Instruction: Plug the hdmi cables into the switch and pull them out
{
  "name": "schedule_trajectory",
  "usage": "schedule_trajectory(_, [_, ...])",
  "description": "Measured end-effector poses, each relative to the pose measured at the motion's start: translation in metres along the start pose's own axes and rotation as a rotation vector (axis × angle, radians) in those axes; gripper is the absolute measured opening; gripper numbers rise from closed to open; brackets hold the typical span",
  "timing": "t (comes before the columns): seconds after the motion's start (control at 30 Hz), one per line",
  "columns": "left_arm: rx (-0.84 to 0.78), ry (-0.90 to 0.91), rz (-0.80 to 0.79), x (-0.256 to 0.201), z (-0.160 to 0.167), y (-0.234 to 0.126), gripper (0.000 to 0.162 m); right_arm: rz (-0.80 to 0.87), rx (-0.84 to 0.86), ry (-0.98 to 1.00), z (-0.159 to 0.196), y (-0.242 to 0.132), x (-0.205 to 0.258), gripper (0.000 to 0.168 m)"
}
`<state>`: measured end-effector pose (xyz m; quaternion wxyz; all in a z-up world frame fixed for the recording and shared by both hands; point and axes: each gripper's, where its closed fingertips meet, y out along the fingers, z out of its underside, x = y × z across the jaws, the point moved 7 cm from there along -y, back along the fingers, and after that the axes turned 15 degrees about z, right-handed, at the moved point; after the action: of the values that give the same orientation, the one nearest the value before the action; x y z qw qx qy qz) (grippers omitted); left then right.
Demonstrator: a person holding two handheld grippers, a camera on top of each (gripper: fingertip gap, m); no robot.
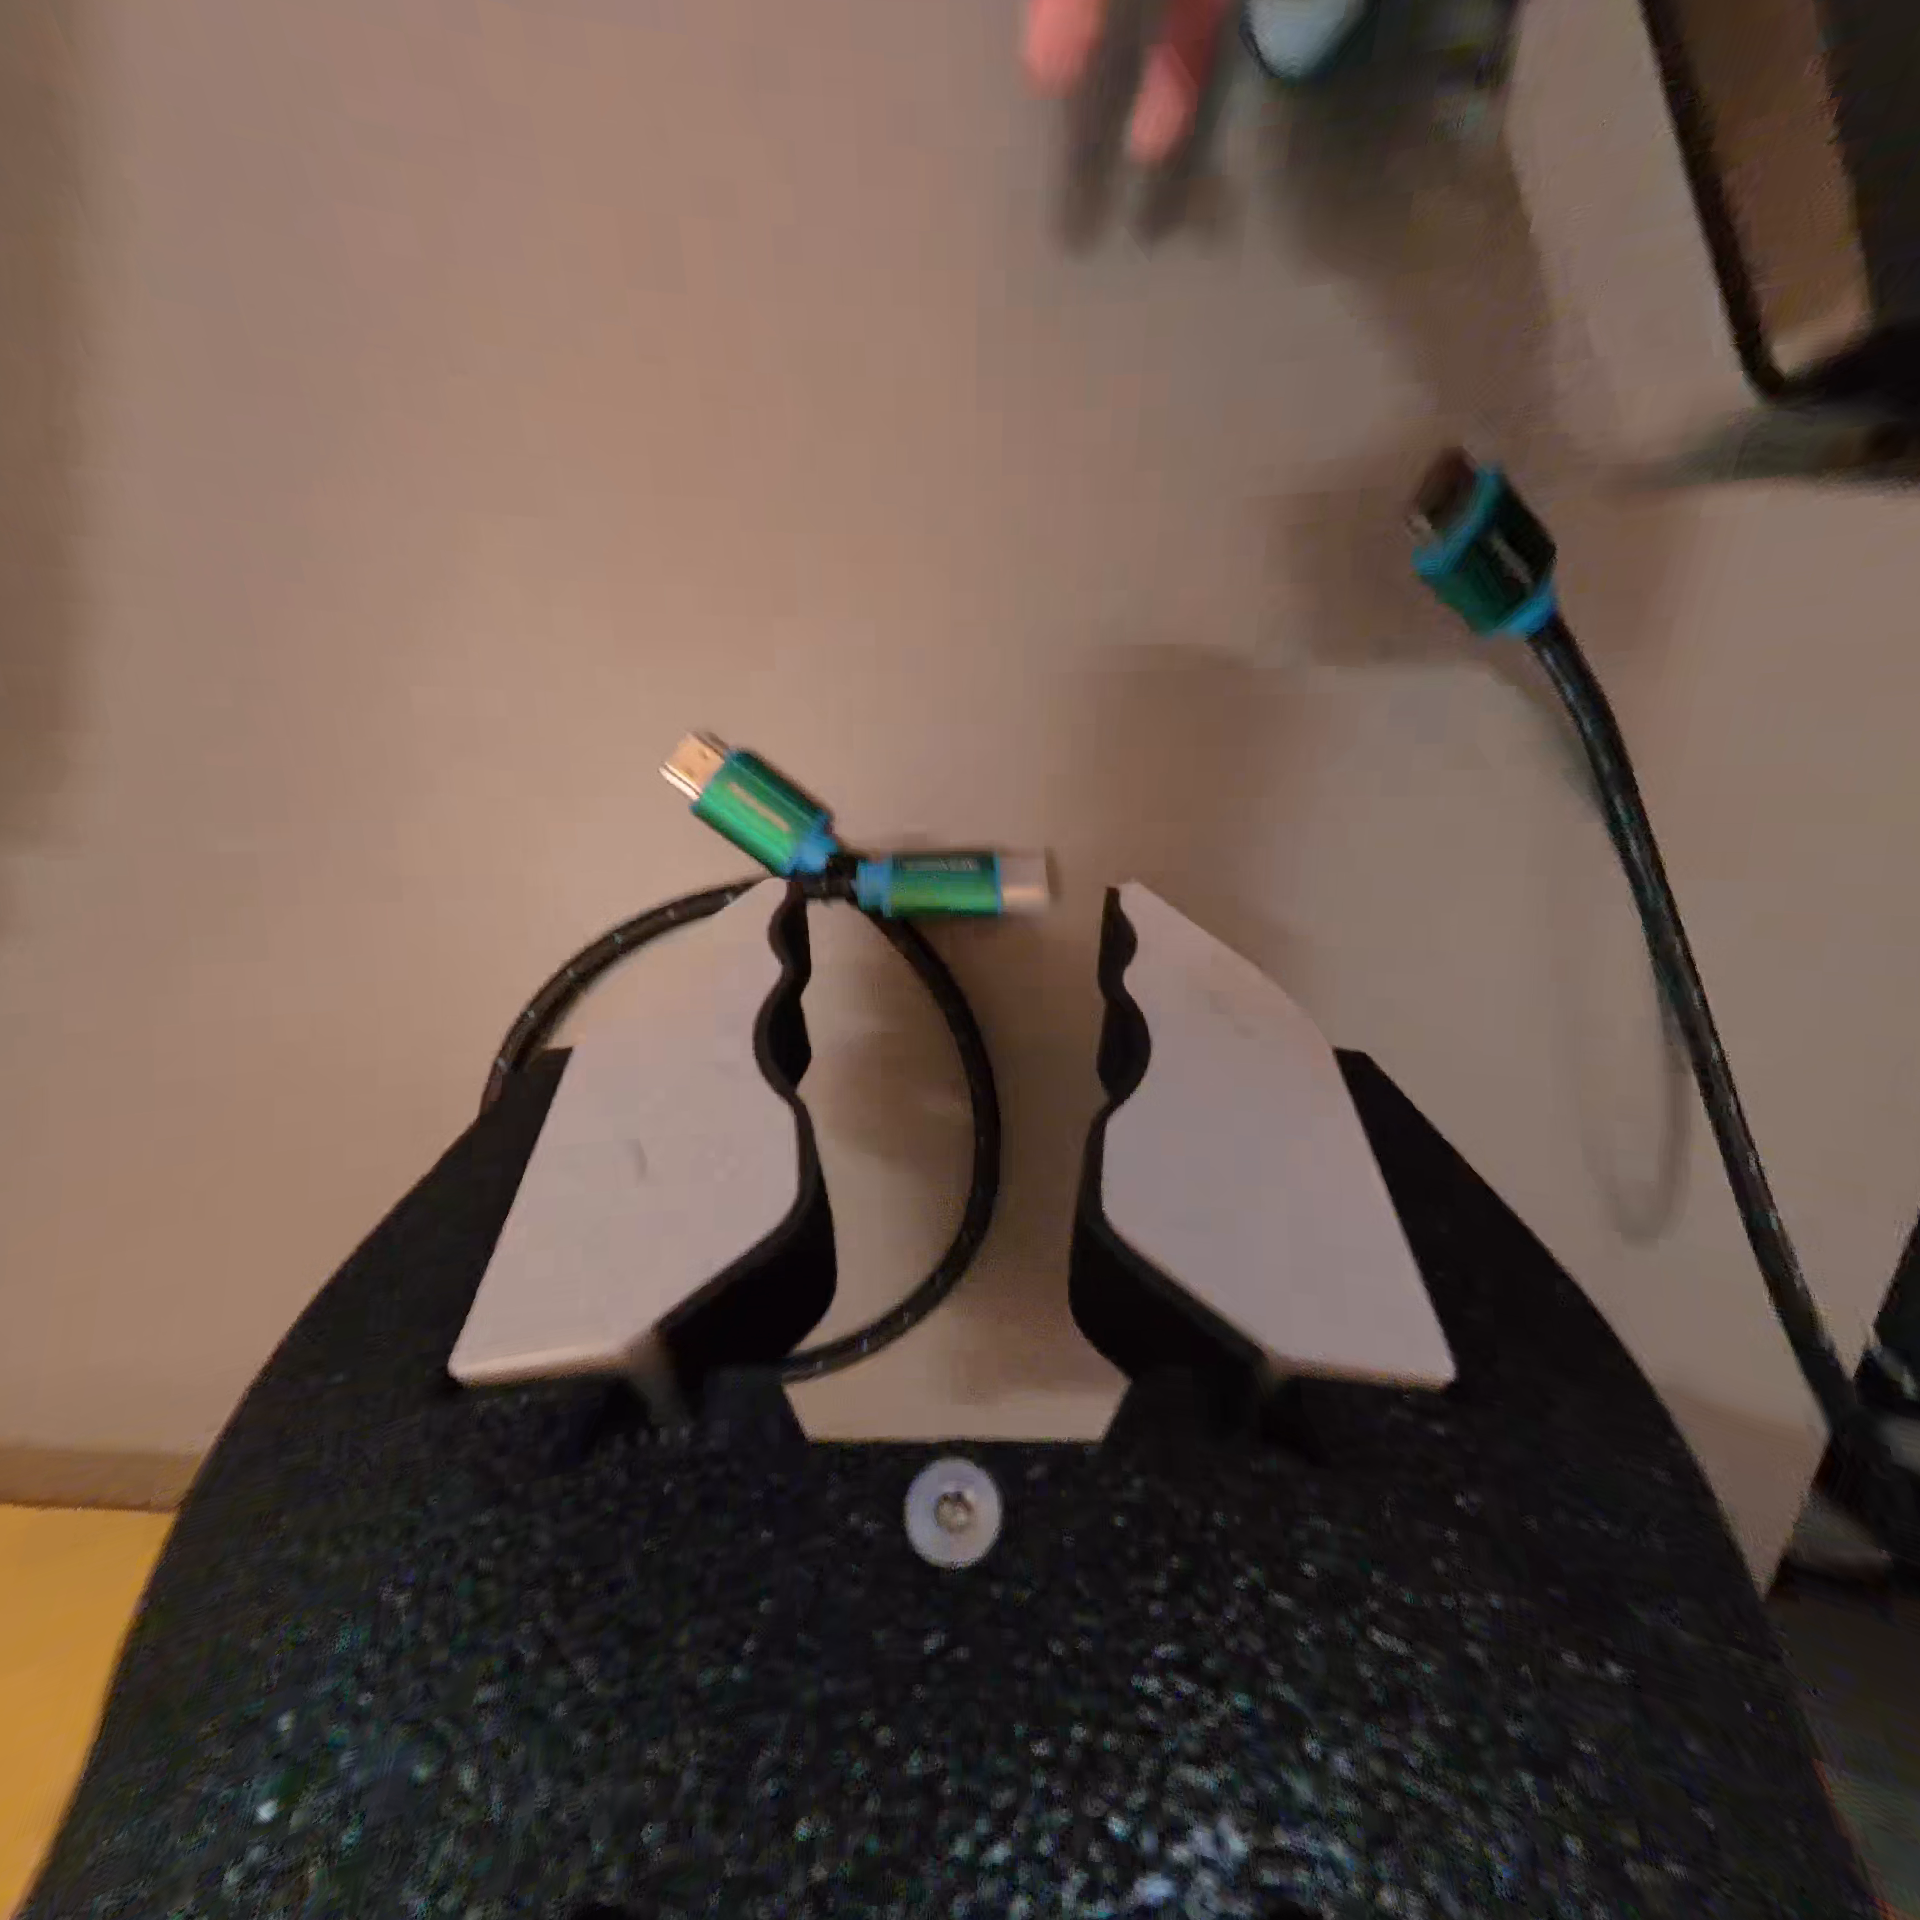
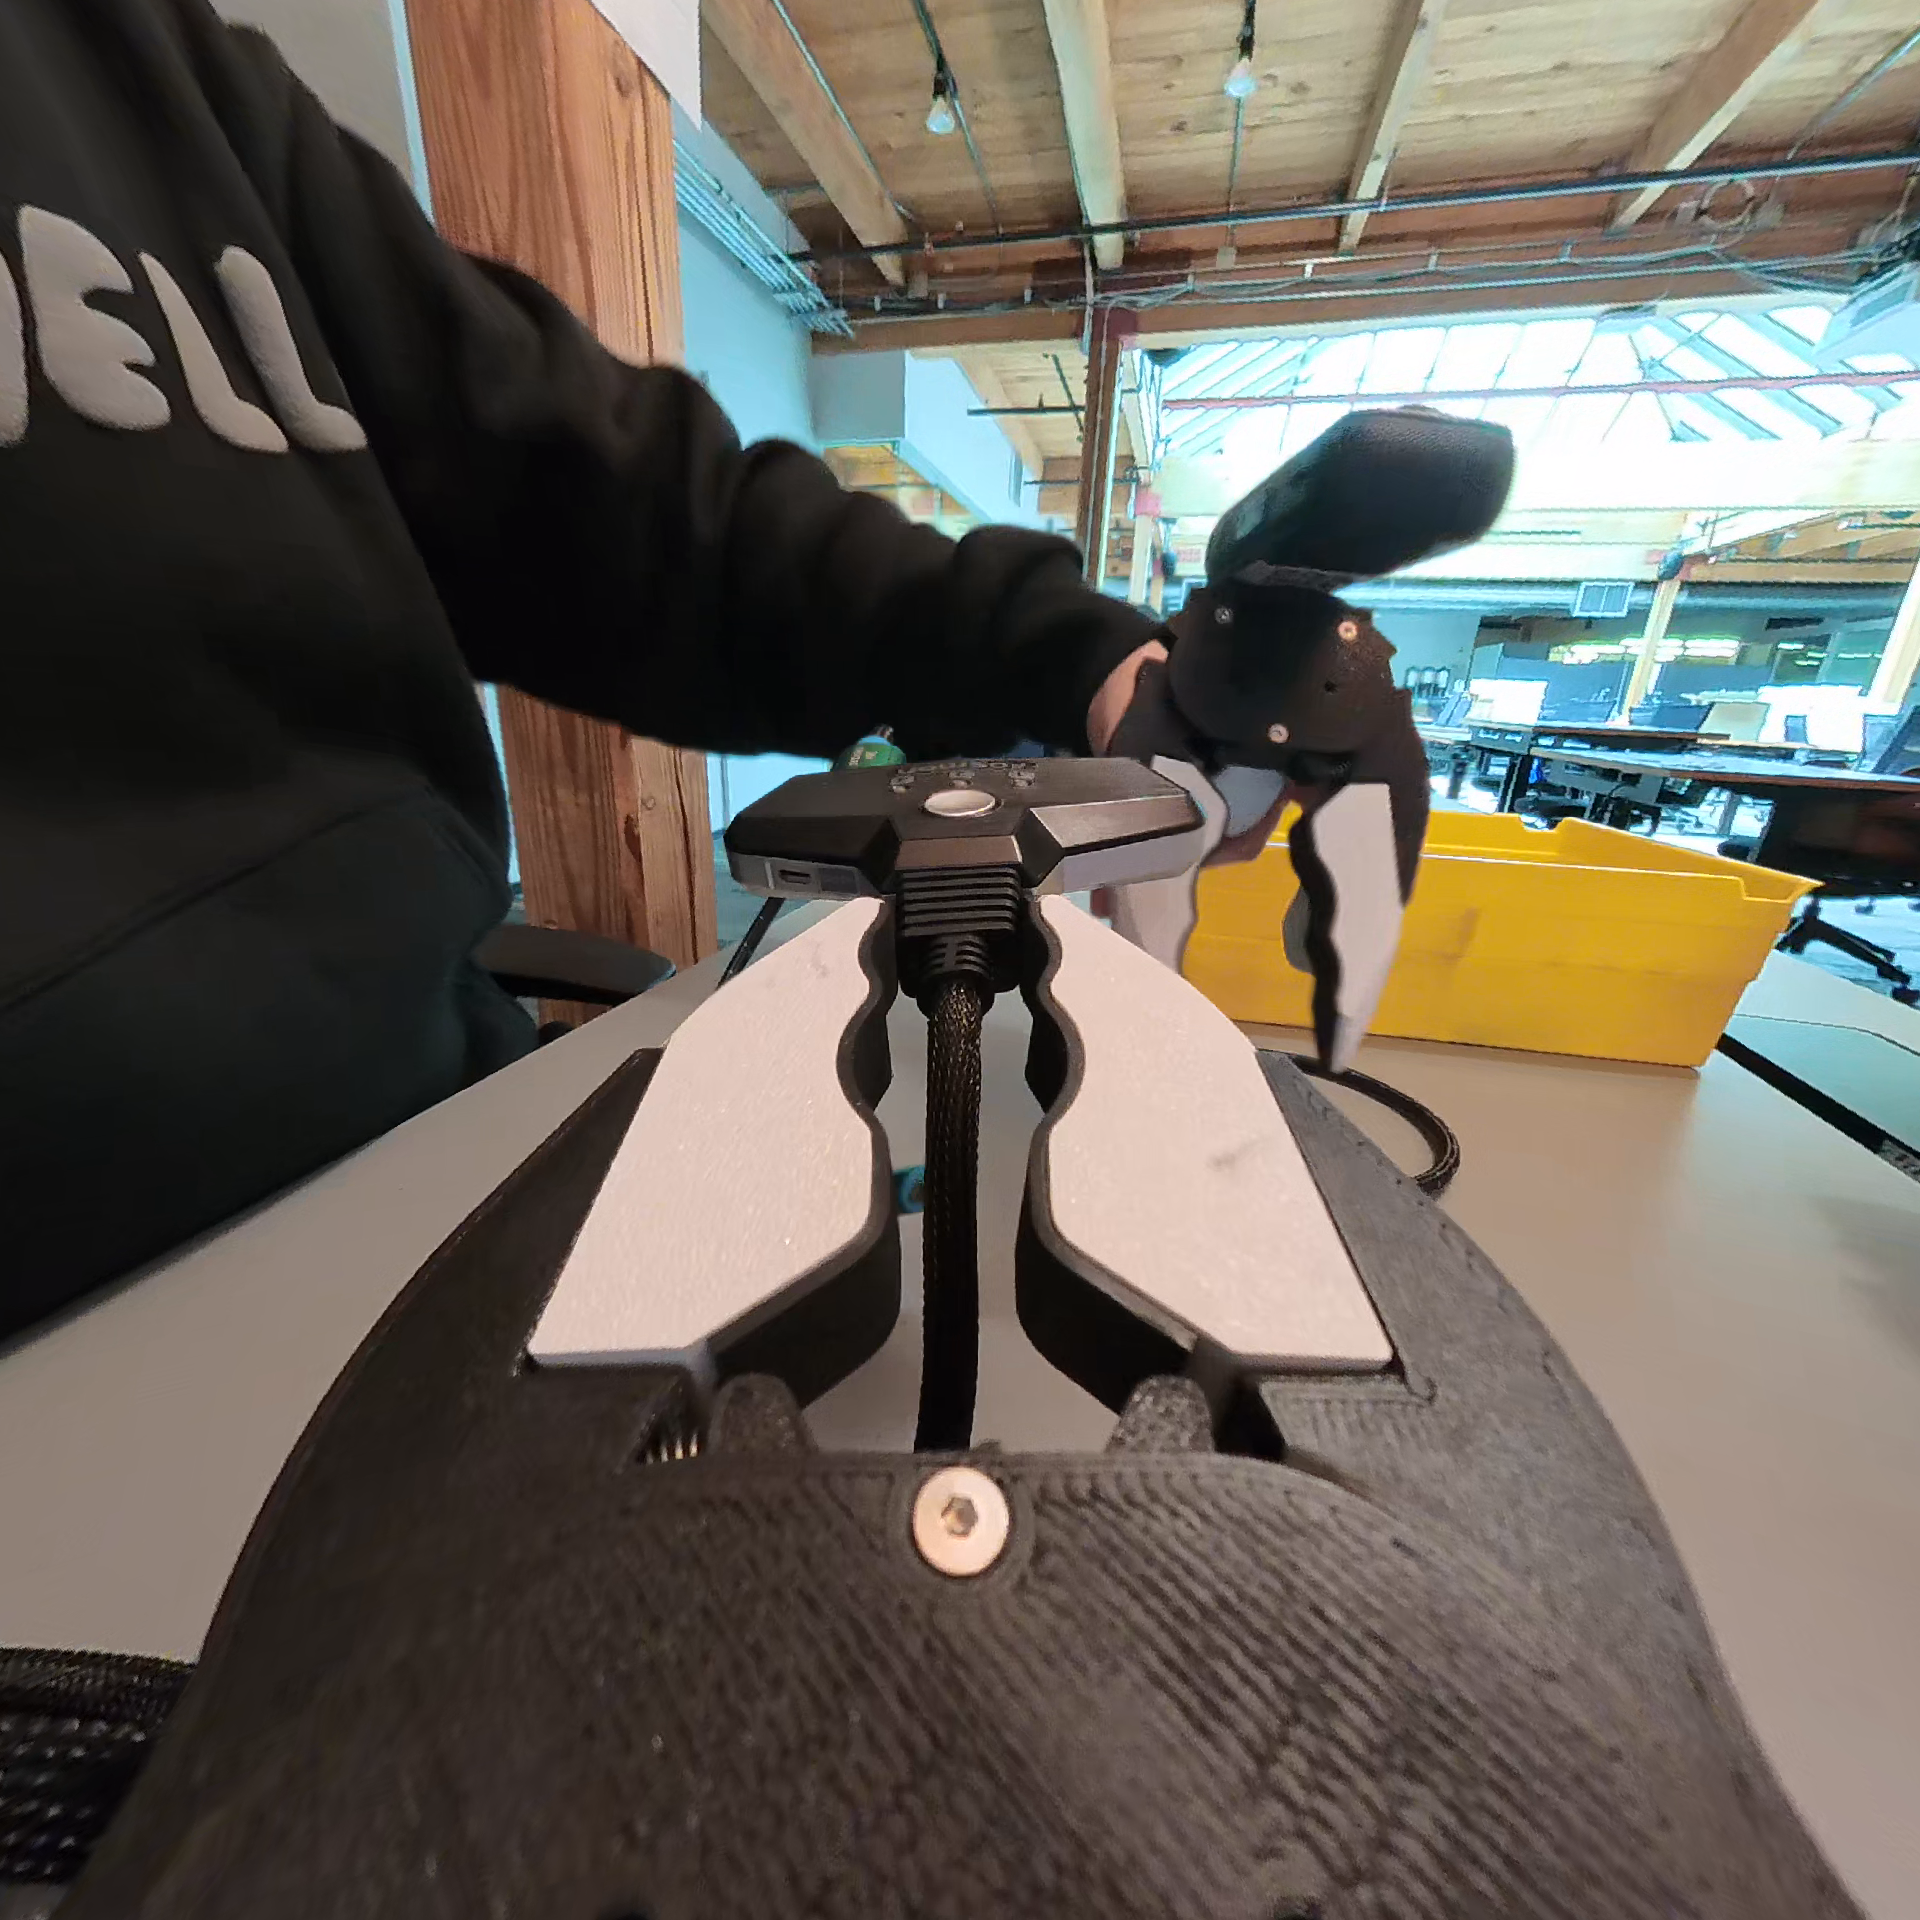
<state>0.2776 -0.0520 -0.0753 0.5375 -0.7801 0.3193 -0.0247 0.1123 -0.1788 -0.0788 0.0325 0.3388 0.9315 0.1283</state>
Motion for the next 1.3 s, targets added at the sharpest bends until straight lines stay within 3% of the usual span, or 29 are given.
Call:
schedule_trajectory(0.2, [0.1, -0.179, -0.245, 0.03, 0.008, 0.031, 0.053, 0.001, -0.004, 0.006, 0.0, -0.001, -0.001, 0.022])
schedule_trajectory(0.4, [-0.062, -0.387, -0.246, 0.041, 0.005, 0.048, 0.032, 0.002, -0.011, 0.006, -0.001, -0.001, -0.001, 0.022])
schedule_trajectory(0.47, [-0.102, -0.377, -0.25, 0.042, 0.009, 0.047, 0.023, 0.001, -0.008, 0.009, -0.001, -0.001, -0.001, 0.022])
schedule_trajectory(0.63, [-0.161, -0.309, -0.218, 0.033, 0.018, 0.042, 0.02, 0.002, -0.008, 0.009, -0.001, -0.001, -0.001, 0.022])
schedule_trajectory(0.73, [-0.373, -0.27, -0.135, 0.013, 0.009, 0.018, 0.019, -0.001, -0.016, 0.006, -0.001, -0.002, 0.0, 0.022])
schedule_trajectory(0.8, [-0.611, -0.246, -0.045, -0.002, -0.002, -0.012, 0.02, -0.009, -0.016, 0.007, -0.001, -0.002, 0.0, 0.022])
schedule_trajectory(0.9, [-1.034, -0.13, 0.299, -0.031, -0.013, -0.049, 0.02, -0.024, -0.021, 0.01, -0.001, -0.003, 0.0, 0.022])
schedule_trajectory(0.97, [-1.169, -0.121, 0.534, -0.038, -0.004, -0.046, 0.02, -0.028, -0.031, 0.009, -0.002, -0.004, 0.001, 0.022])
schedule_trajectory(1.03, [-1.169, -0.253, 0.556, -0.025, 0.014, -0.027, 0.019, -0.039, -0.038, 0.015, -0.002, -0.005, 0.002, 0.022])
schedule_trajectory(1.13, [-1.093, -0.362, 0.395, -0.012, 0.044, -0.014, 0.017, -0.042, -0.037, 0.016, -0.002, -0.006, 0.003, 0.022])
schedule_trajectory(1.23, [-0.92, -0.408, 0.119, -0.007, 0.069, -0.015, 0.017, -0.042, -0.034, 0.023, -0.003, -0.006, 0.003, 0.022])
schedule_trajectory(1.3, [-0.729, -0.42, 0.029, -0.012, 0.08, -0.01, 0.023, -0.044, -0.029, 0.029, -0.002, -0.006, 0.002, 0.022])
